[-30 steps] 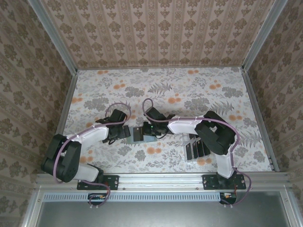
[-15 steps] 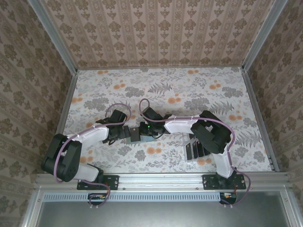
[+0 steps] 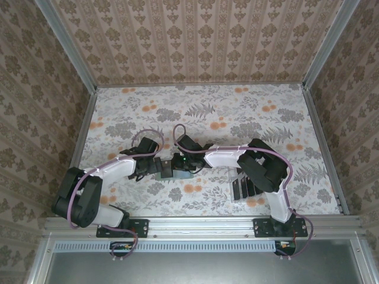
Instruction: Put the credit cards into the card holder
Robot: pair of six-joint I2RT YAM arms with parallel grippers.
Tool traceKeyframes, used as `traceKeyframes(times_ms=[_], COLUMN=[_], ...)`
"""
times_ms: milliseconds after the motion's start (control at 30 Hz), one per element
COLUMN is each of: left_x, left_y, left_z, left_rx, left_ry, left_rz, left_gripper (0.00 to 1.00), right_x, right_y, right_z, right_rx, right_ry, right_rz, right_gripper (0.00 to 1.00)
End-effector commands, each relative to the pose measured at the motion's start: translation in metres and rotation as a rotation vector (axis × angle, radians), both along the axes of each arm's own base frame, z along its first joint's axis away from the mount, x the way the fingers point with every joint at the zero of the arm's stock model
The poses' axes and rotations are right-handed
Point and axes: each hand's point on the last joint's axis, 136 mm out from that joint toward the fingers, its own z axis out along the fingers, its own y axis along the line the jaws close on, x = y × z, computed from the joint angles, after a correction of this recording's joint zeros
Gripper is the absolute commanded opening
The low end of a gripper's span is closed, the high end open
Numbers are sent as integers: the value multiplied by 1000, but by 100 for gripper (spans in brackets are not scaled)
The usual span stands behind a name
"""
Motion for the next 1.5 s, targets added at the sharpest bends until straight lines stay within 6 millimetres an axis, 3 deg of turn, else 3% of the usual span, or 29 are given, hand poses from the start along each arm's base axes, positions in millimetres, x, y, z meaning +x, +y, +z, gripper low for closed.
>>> traceKeyframes(times_ms=[0,233,400,567,733,1000,1467], left_x=[5,16,17,17,10,-8,-15], left_y=[-2,15,22,21,20,24,16], left_z=[6,33,51,60,50,18,-4], left_rx=[-9,-14,-24,-50,-64,-54,-59], left_ry=[-4,-72,-119,-156,-129,-27,14], left_rz=[-7,29,29,20,36,81,70], left_gripper=[100,100,100,100,100,100,100], right_x=[-4,-3,-3,-4,-4,-14,-17], right_y=[11,-7,-27,-28,-15,3,12], right_z=[24,50,53,51,45,26,8], right_rx=[77,86,34,28,54,47,44], right_ry=[-19,-72,-98,-98,-75,-37,-1], right_rz=[22,-3,-20,-14,4,34,31], right_gripper=[26,39,40,37,25,13,11])
